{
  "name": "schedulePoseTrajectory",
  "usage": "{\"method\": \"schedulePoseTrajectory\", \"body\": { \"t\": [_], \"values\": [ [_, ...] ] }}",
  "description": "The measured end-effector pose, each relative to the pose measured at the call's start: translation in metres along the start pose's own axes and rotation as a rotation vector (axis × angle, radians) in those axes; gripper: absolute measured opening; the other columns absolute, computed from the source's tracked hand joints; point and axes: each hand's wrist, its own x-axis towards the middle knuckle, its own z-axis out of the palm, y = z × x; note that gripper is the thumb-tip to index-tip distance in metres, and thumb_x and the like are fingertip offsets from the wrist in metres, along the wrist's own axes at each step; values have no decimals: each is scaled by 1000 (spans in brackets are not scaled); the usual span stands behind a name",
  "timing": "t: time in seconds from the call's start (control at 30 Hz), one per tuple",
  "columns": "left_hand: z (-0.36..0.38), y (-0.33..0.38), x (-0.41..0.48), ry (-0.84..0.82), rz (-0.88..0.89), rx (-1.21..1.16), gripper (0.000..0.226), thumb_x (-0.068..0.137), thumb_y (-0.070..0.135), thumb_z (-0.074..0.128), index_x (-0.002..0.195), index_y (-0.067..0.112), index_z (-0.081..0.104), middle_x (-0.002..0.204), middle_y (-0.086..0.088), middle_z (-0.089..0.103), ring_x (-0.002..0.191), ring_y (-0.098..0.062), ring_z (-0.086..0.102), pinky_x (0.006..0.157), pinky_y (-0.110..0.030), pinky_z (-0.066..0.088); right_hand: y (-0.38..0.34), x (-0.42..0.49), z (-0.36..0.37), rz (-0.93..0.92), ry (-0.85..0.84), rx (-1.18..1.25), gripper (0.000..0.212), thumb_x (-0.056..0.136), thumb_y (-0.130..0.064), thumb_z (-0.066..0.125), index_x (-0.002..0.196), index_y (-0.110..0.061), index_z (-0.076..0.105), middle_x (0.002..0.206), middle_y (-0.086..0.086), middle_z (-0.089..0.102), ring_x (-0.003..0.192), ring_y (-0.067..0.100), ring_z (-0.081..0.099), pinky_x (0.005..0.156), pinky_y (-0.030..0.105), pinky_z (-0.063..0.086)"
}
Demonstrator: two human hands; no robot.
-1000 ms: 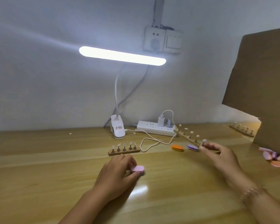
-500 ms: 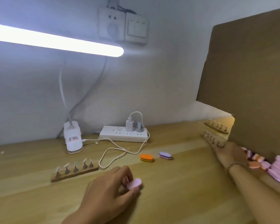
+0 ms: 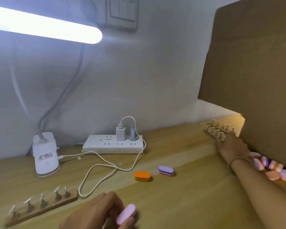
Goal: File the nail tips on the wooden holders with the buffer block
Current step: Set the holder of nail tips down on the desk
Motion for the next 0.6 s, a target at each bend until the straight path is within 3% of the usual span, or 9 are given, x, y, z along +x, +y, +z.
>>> {"method": "schedulePoseTrajectory", "body": {
  "t": [0.07,0.13,0.2,0.33,0.4,0.47,0.6],
  "values": [
    [-2,2,-1,-17,-8,5,36,72,74,57,62,41,48,65,29,52,52,10,45,47,-8,40,-1,0,1,-164,-24,-64,24,91,-41,53,94,-18,56,103,11,65,91,33,61,64,33,41],
    [-4,3,-3,-50,-34,-6,37,72,75,55,63,40,50,65,30,54,53,9,47,48,-9,41,-4,0,3,-342,-56,-86,20,92,-41,52,89,-22,56,102,5,64,89,25,59,64,33,43],
    [-3,1,-4,-52,-45,-10,39,71,79,50,67,40,52,67,32,57,56,8,51,51,-14,48,-6,1,6,-421,-118,-131,30,95,-47,48,105,-22,62,119,6,61,109,26,56,82,39,50],
    [-4,2,-1,22,-75,-31,59,65,95,26,89,49,52,96,41,54,84,12,53,67,-9,47,-7,7,10,-330,-294,-231,56,97,-63,27,134,-28,49,155,-1,35,141,30,28,109,46,30],
    [-5,2,3,5,-120,-13,69,58,99,19,92,48,52,110,40,46,92,13,50,73,-9,46,-7,10,13,-306,-353,-254,67,97,-64,20,148,-24,34,163,-4,16,148,28,15,115,46,21],
    [-6,2,6,-15,-139,-20,70,55,98,19,87,47,54,112,37,46,90,11,52,73,-9,45,-7,10,14,-298,-382,-230,72,98,-64,18,155,-19,21,165,-3,5,151,23,9,119,45,18],
    [-10,1,3,-23,-111,-75,57,61,94,30,91,52,53,109,35,49,89,11,53,73,-11,46,0,2,10,-399,-389,-185,64,99,-61,20,145,-19,37,162,2,19,145,25,28,111,41,34]
  ]
}}
